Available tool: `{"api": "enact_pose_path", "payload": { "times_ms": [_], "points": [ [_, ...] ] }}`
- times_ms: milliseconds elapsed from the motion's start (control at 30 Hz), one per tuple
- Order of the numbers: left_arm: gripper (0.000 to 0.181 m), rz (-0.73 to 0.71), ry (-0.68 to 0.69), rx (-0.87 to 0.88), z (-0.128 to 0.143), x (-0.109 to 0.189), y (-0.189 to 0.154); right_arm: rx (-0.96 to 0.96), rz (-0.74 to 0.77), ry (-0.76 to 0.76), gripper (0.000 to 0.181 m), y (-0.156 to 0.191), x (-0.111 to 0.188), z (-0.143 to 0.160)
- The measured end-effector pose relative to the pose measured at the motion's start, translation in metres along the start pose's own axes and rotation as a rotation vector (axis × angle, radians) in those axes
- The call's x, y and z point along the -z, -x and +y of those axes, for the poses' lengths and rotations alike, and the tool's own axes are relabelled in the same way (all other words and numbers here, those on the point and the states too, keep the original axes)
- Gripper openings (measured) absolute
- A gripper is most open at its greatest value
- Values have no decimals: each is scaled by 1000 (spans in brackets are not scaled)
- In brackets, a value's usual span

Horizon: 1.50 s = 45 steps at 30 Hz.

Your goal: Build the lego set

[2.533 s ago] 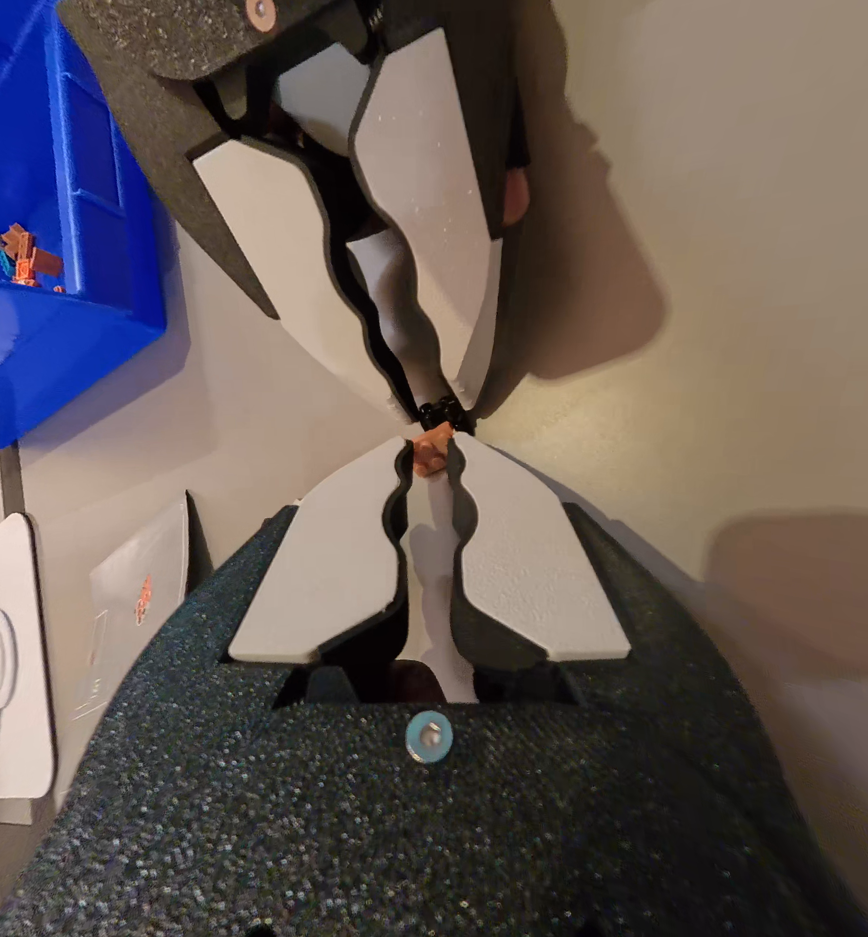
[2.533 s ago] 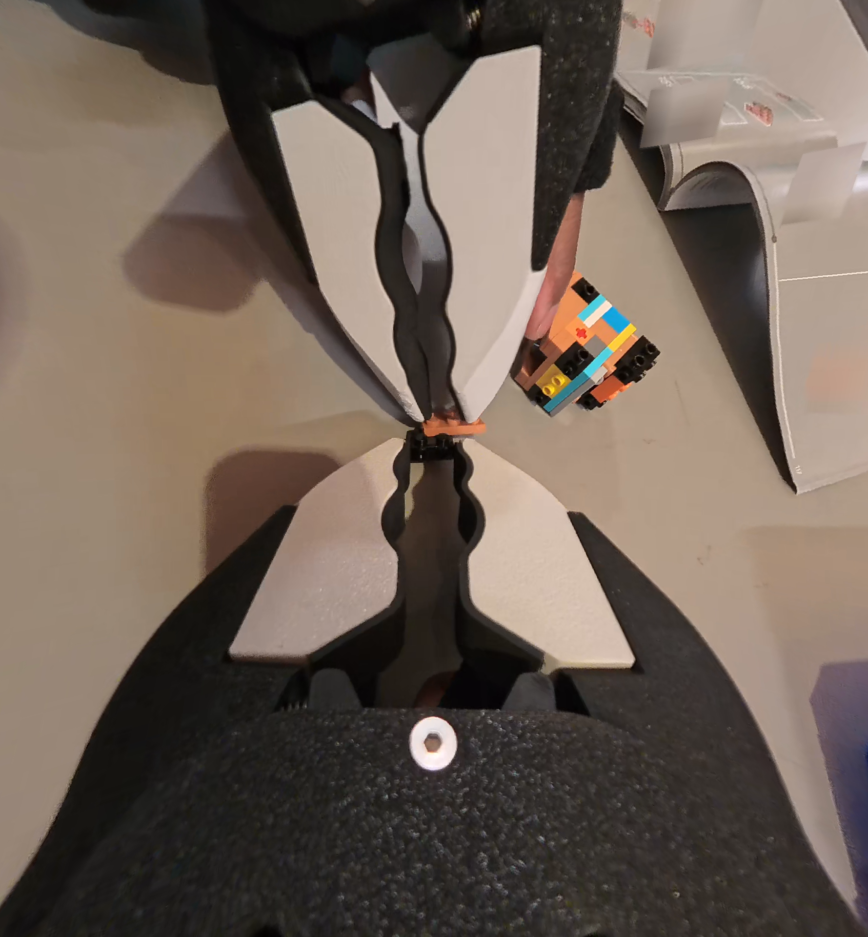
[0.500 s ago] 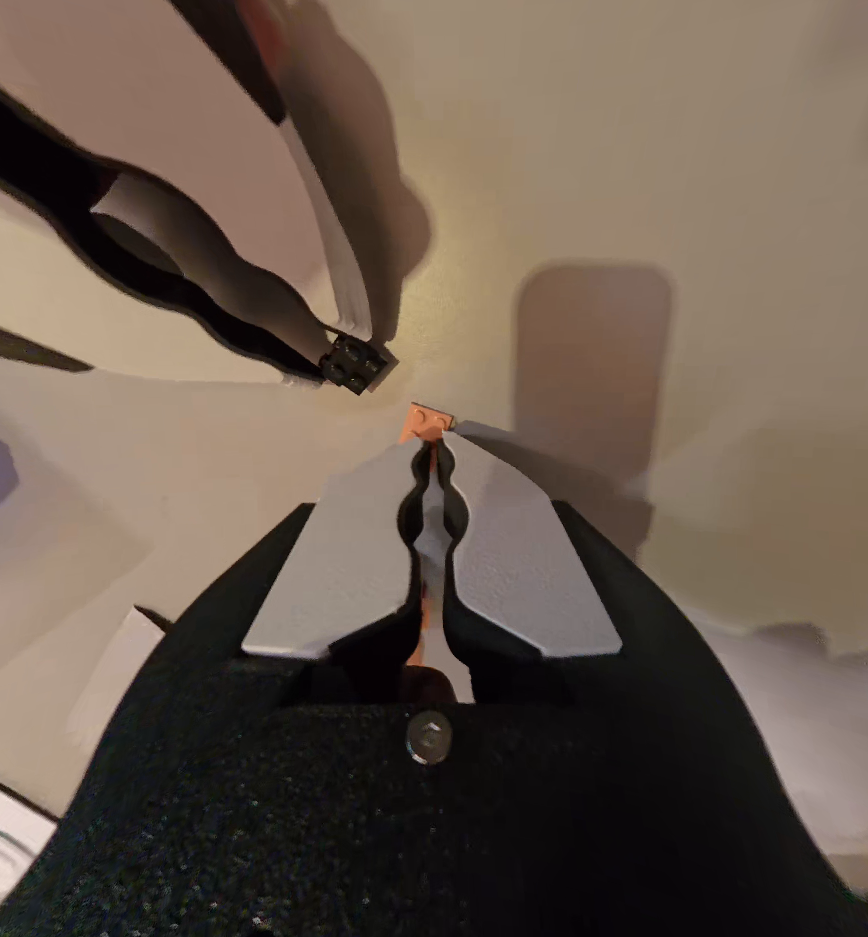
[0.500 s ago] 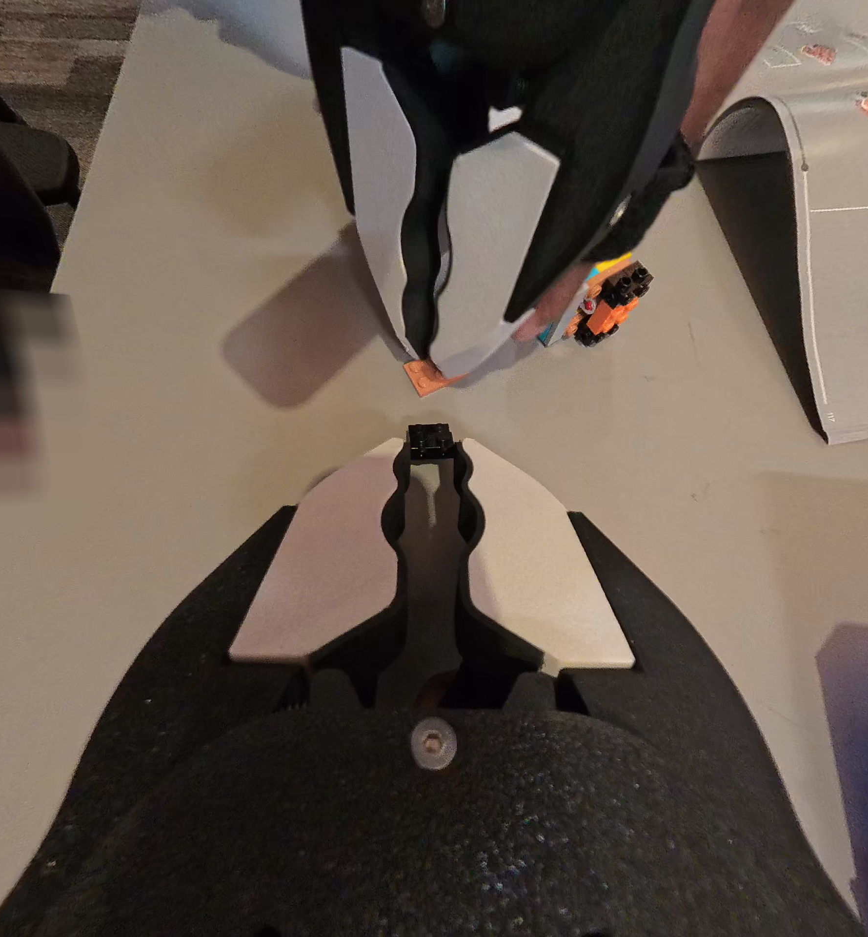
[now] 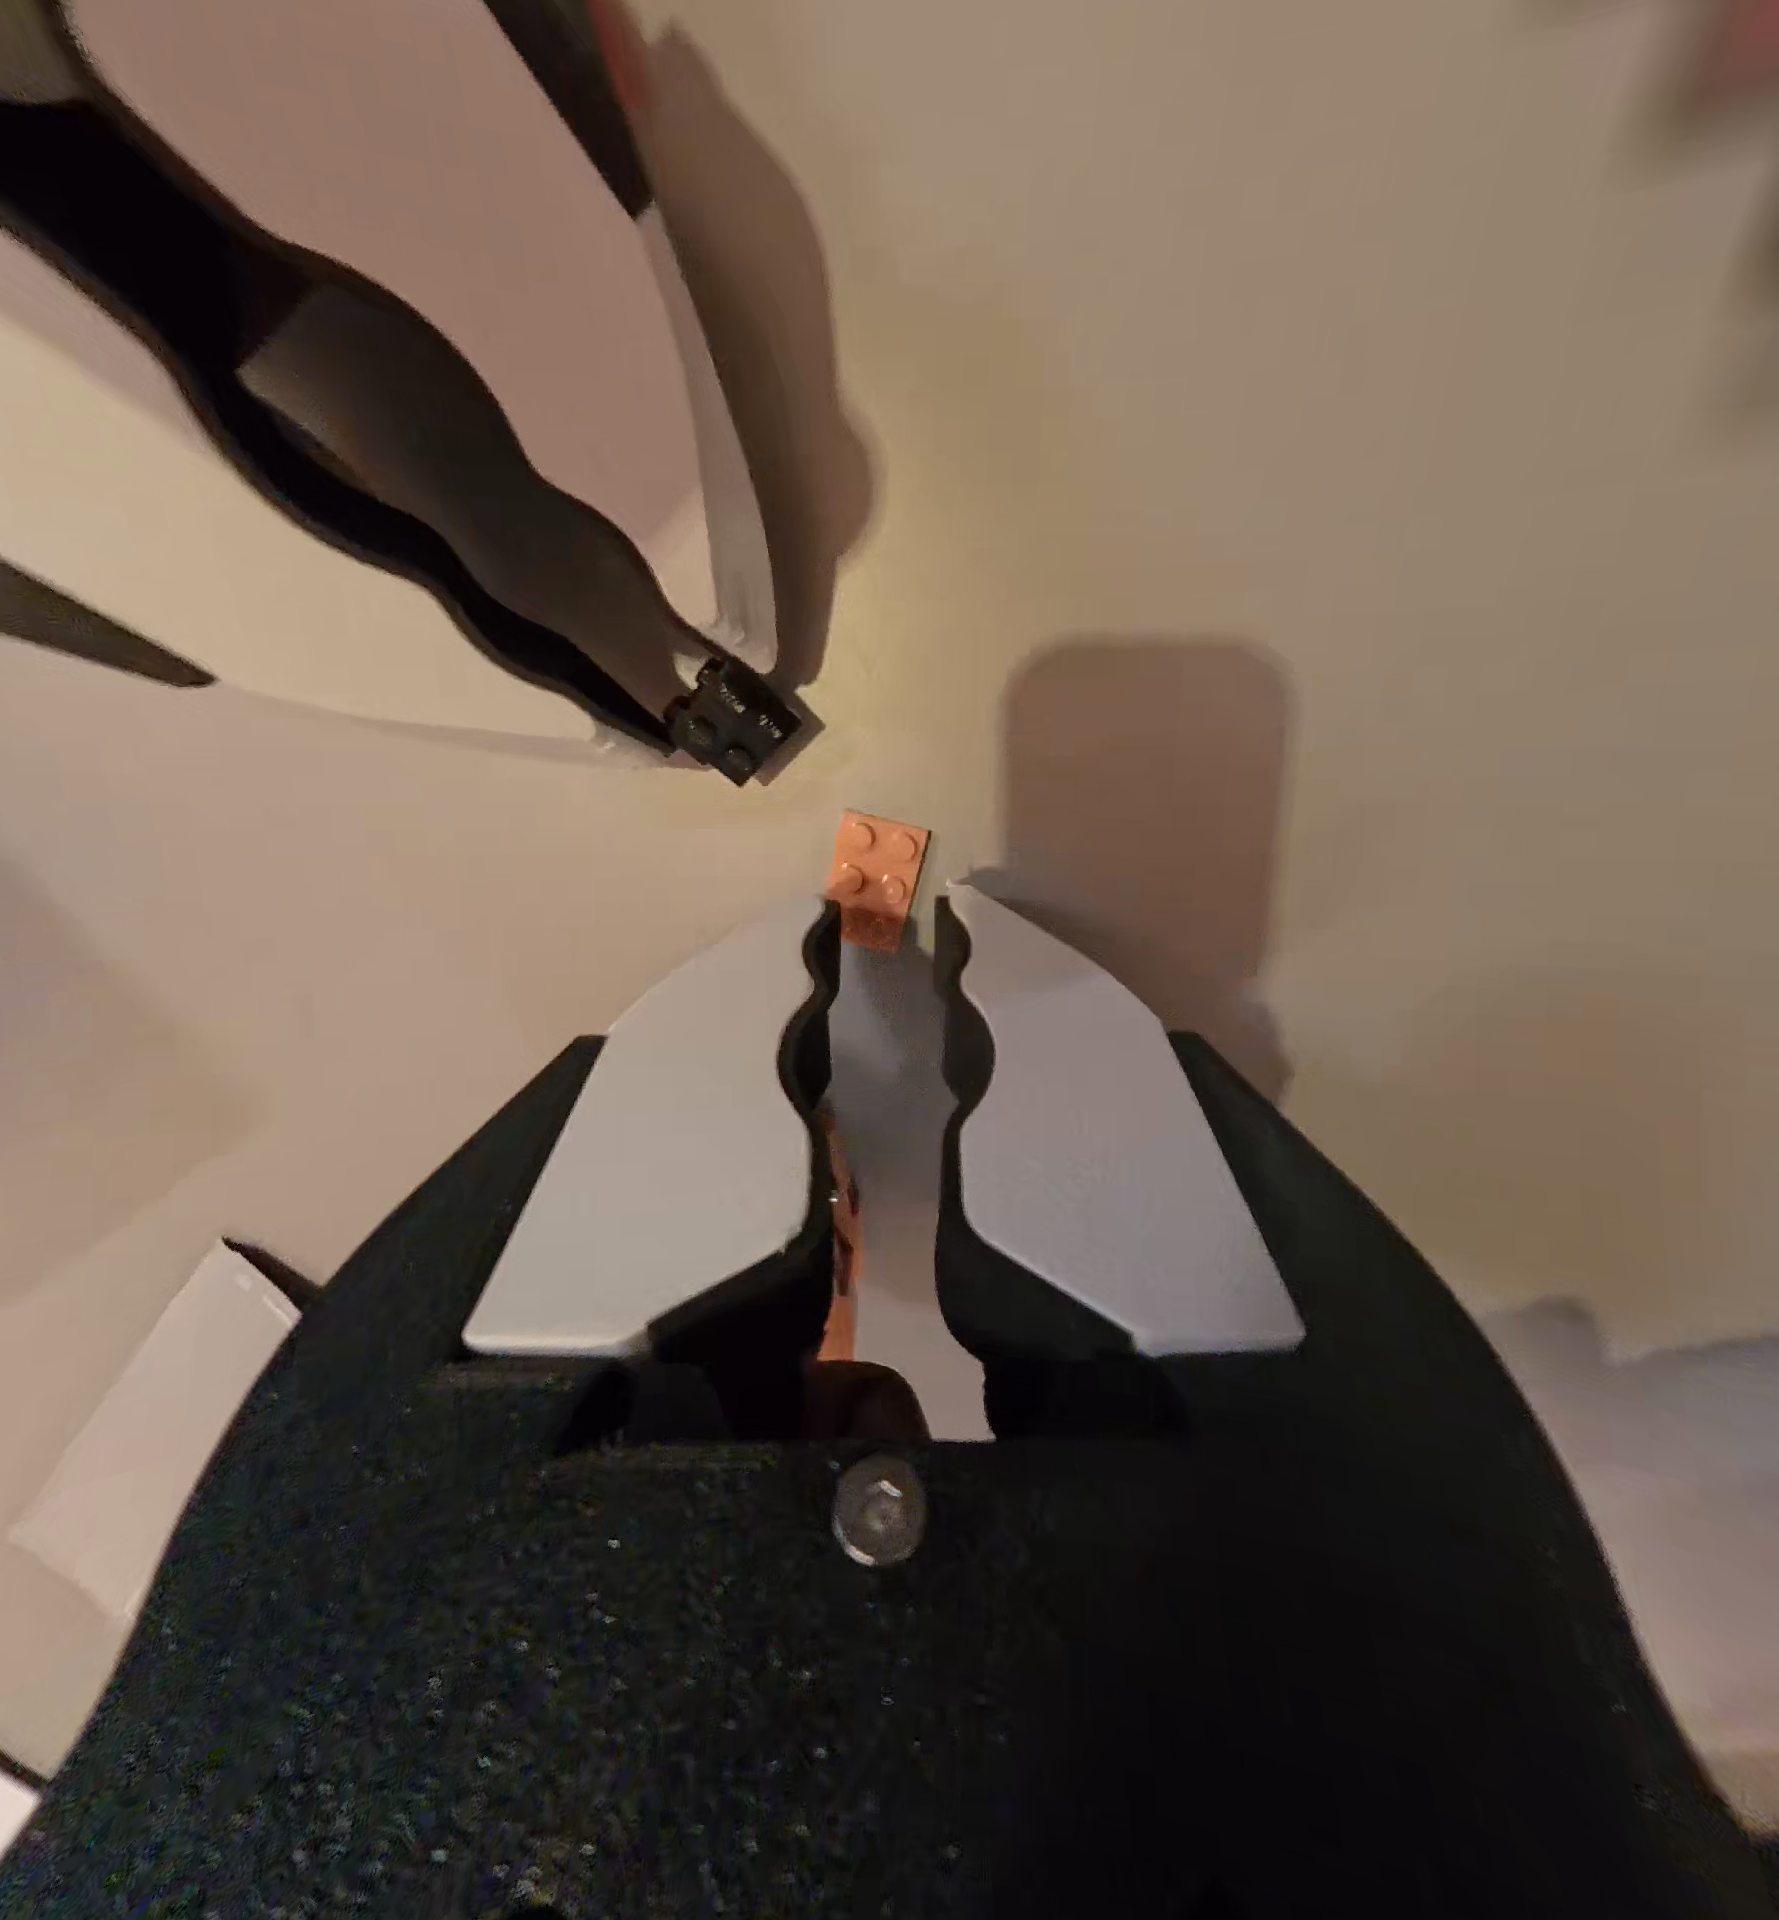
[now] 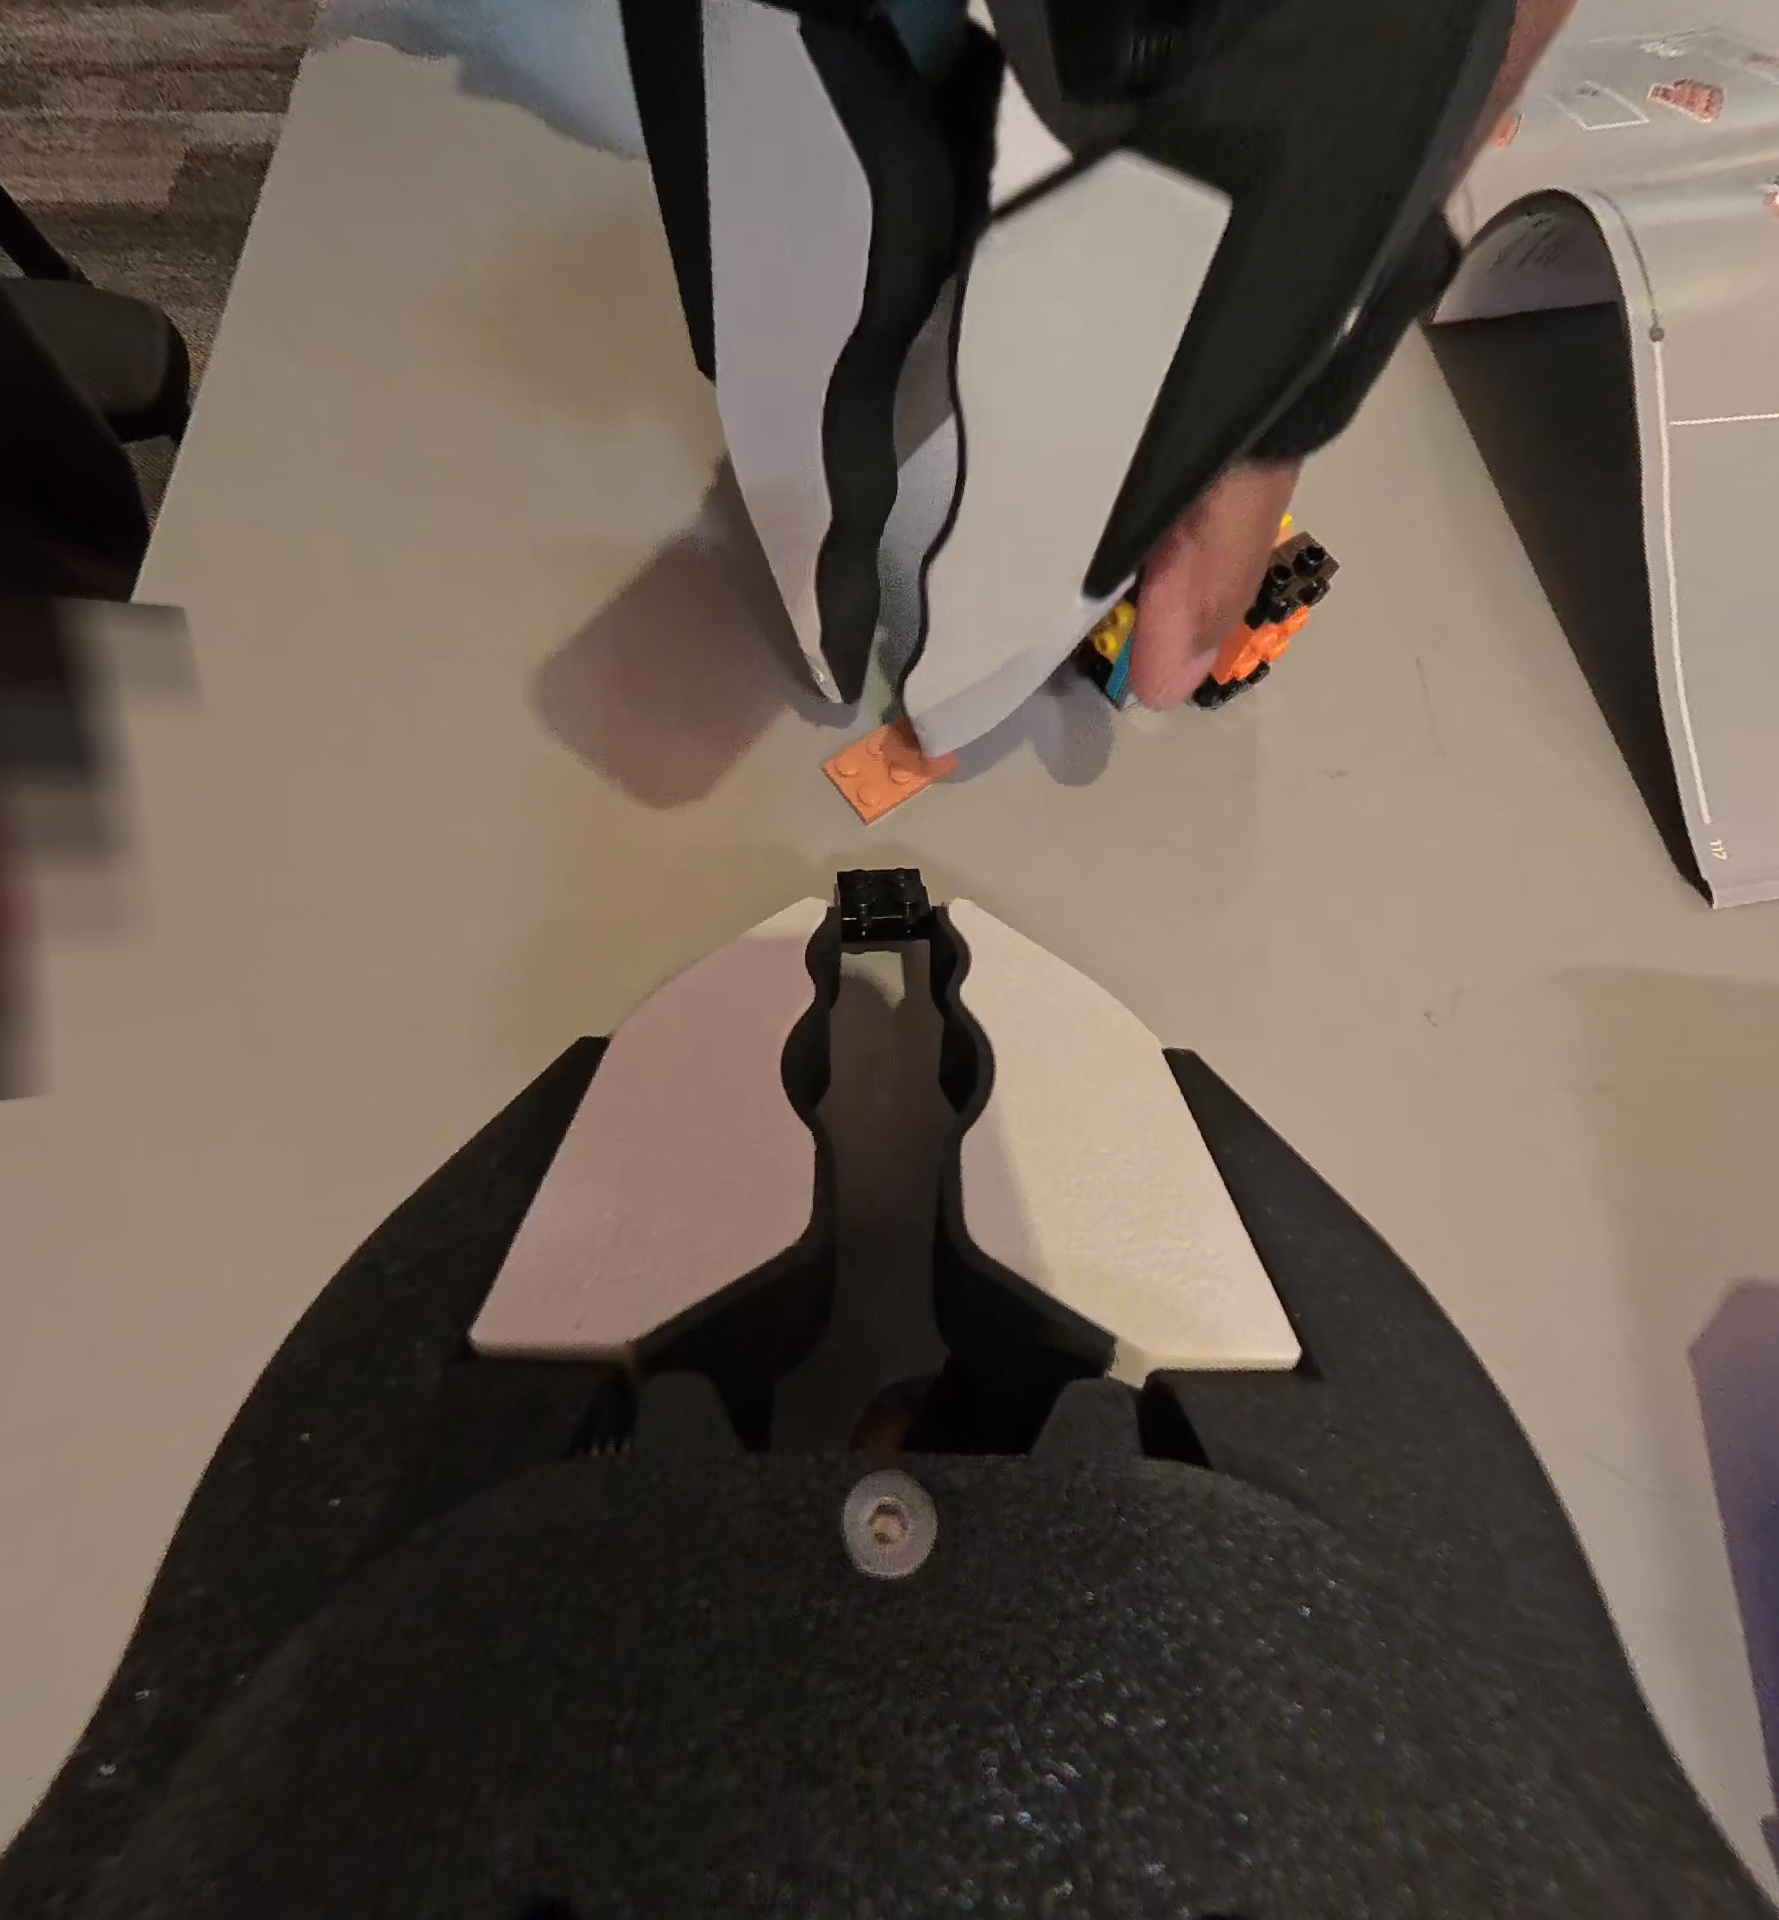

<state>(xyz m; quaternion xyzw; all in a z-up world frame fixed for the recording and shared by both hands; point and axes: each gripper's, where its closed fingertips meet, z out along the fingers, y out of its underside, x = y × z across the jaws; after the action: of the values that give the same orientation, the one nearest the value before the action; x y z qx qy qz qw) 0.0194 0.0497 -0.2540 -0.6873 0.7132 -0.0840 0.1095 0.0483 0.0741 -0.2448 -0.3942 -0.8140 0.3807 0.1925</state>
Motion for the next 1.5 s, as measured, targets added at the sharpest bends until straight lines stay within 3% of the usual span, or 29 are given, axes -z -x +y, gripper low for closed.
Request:
{"api": "enact_pose_path", "payload": {
  "times_ms": [400, 533, 733, 1000, 1367, 1500],
  "points": [
    [13, -76, 117, 22, 3, -4, 1, -1, 9, 14, 15, -1, 0, 2],
    [16, -73, 46, 43, -3, 4, 3, -8, 10, 16, 16, -2, 0, 2],
    [23, -73, 114, 18, -2, 4, 8, -20, 17, 25, 16, -5, 2, 5],
    [24, -52, 74, 62, -6, 8, 10, -28, 12, 37, 16, -6, 3, 8],
    [24, 104, -123, 309, -28, 12, -30, -17, 31, 54, 16, -7, 5, 10],
    [24, 25, -53, 490, -6, 7, -41, -5, 30, 61, 16, -5, 4, 10]
  ]
}}
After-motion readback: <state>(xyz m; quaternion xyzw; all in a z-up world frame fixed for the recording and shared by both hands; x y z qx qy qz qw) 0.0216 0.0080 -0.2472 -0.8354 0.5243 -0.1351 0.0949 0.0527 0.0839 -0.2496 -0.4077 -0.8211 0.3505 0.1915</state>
